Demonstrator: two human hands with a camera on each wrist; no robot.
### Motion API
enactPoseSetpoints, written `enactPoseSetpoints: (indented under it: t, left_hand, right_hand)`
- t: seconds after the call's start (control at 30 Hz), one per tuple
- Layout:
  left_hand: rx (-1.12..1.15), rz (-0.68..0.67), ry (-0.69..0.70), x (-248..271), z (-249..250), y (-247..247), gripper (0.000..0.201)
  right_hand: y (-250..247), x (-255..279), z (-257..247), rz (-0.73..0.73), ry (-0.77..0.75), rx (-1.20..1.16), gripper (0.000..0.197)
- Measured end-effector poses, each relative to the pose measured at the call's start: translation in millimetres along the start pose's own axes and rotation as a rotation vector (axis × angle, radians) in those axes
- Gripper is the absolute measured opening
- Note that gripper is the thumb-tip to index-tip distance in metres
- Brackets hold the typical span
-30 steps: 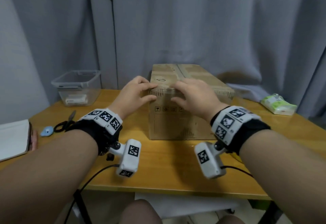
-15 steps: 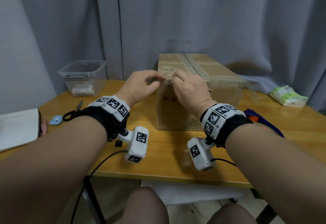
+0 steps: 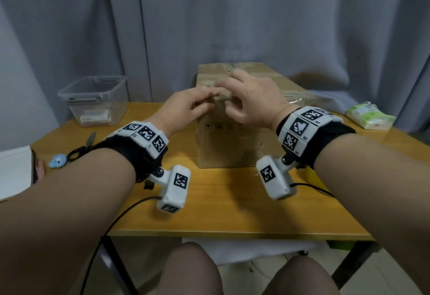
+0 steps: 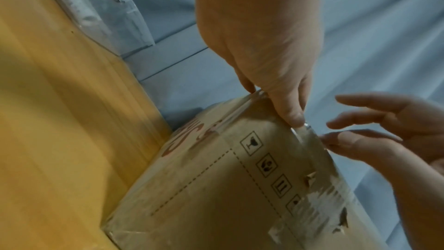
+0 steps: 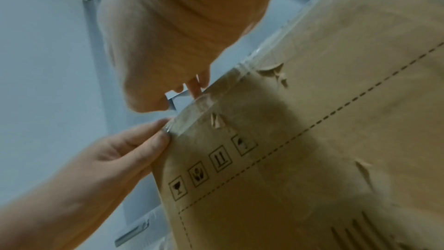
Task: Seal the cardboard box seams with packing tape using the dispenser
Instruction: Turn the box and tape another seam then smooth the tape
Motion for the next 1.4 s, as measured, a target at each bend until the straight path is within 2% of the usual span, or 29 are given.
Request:
enactPoseSetpoints:
  t: [0.1,0.2,0.27,0.37,0.47,0.53,0.63,0.77,0.87,1.0,1.07,1.17,1.3,1.4]
  left_hand:
    - [-0.086,-0.074,-0.016,0.3,-2.3,-0.2,0.051]
    - [-0.257,-0.217,-0.032,-8.5,6.9,-8.0,0.054]
    - [-0.333,-0.189,-0.030,-22.7,23.4,-13.4,0.041]
    - [-0.349,-0.067,-0.026,-40.6,39.7,-3.9,0.038]
    - [-0.447,-0.007,-0.151,-41.4,24.2,14.0,0.043]
    - [-0.474,0.042,-0.153,-39.7,16.4,18.6,0.046]
    - [-0.519,0.059,-0.056,-37.3,17.1,20.5,0.047]
    - [-0.614,0.012,-0.030,-32.3,18.0,21.4,0.070]
    - [-0.718,-0.037,-0.002,-29.2,21.2,23.6,0.072]
    - [-0.861,-0.128,0.057,-29.8,32.9,25.2,0.075]
    - [-0.759,-0.155,0.097,-39.1,44.5,28.8,0.067]
    - [-0.476,-0.145,0.044,-59.4,54.5,38.8,0.052]
    - [-0.640,-0.072,0.013,-65.5,56.2,50.8,0.051]
    - [-0.755,-0.078,0.072,-61.0,53.5,58.0,0.065]
  right_hand:
    - [3.9,7.5,15.7,-0.081,0.172,-0.051,0.044]
    - [7.1,17.4,24.3,-0.137,0.242,-0.094,0.039]
    - [7.2,17.2,29.1,-0.174,0.312,-0.172,0.034]
    - [5.3,10.3,35.7,-0.202,0.386,-0.238,0.033]
    - [9.1,9.3,45.2,-0.349,0.417,-0.049,0.046]
    - [13.3,13.0,50.2,-0.431,0.424,0.062,0.055]
    - [18.3,17.9,49.2,-0.402,0.402,0.076,0.056]
    - [25.7,23.9,52.7,-0.426,0.392,0.105,0.057]
    - [25.0,31.4,46.5,-0.464,0.353,0.178,0.069]
    - [16.5,35.8,43.5,-0.508,0.300,0.161,0.087]
    - [9.7,35.7,49.8,-0.523,0.250,0.151,0.092]
    - [-2.2,40.1,61.8,-0.484,0.219,0.143,0.094]
    - [-13.3,55.1,77.3,-0.444,0.288,0.133,0.091]
    - [-11.5,65.7,85.0,-0.424,0.325,0.127,0.087]
Point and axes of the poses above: each hand's wrist, its own x-axis away from the middle knuckle, its own y-axis out of the palm, z = x × y, the point moved 4 cm from there along -x, towards the middle knuckle, and after that the axes turned 6 degrees about x, right-handed, at the moved point
